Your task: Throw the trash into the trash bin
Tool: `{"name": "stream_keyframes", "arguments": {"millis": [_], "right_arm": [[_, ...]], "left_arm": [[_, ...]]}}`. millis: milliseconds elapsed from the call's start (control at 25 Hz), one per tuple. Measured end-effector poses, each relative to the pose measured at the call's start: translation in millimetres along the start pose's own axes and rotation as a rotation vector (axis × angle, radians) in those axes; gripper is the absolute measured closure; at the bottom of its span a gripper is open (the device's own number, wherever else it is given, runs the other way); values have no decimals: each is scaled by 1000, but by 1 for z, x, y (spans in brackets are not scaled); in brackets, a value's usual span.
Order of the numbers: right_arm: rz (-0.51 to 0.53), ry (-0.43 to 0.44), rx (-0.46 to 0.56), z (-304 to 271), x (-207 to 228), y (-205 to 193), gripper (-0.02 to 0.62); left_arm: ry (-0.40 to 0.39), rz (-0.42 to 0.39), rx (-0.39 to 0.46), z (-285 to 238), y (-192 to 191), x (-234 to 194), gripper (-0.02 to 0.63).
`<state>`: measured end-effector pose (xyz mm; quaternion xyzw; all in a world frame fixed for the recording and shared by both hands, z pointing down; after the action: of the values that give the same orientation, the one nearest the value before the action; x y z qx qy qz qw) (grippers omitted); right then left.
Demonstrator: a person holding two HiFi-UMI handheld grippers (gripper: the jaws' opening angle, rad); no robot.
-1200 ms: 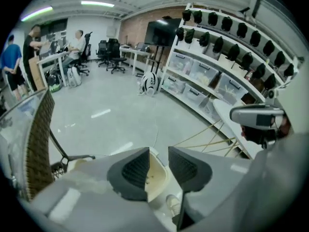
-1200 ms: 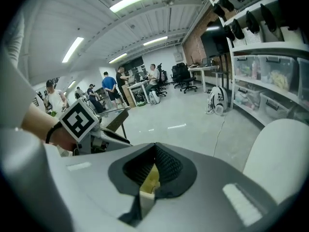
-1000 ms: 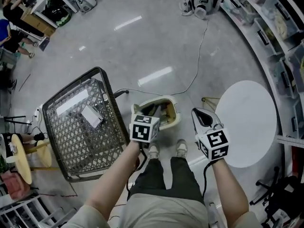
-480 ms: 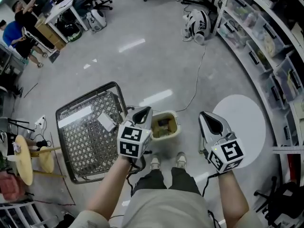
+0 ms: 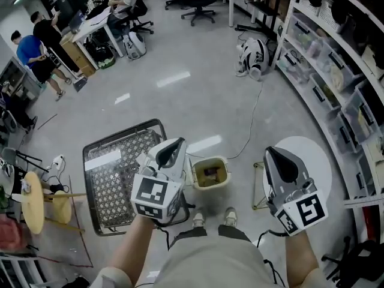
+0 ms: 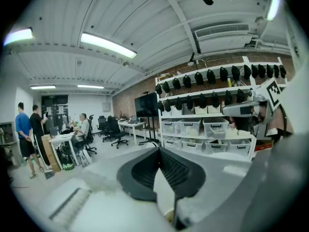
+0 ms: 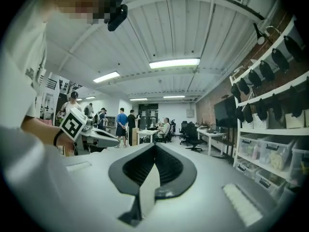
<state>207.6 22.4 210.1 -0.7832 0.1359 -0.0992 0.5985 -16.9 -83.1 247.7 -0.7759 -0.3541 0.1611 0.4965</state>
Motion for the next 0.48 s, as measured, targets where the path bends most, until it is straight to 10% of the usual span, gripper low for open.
{"name": "stream_keyframes", "arguments": {"millis": [480], "right_arm": [[13,60,65,20,-19,26,591]], "left_arm": [[73,-11,131,58,28,6,603]]}}
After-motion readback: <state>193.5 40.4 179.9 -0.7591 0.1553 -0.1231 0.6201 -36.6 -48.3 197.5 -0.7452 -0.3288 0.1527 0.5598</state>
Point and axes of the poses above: the fingertips, and each gripper's own axes: z backward along the fingers, x to its right, y out of its top, the point moved 5 cm from there along z, backward along the fingers, and after that the axes turned 11 degrees about -x, right-handed, at the moved point
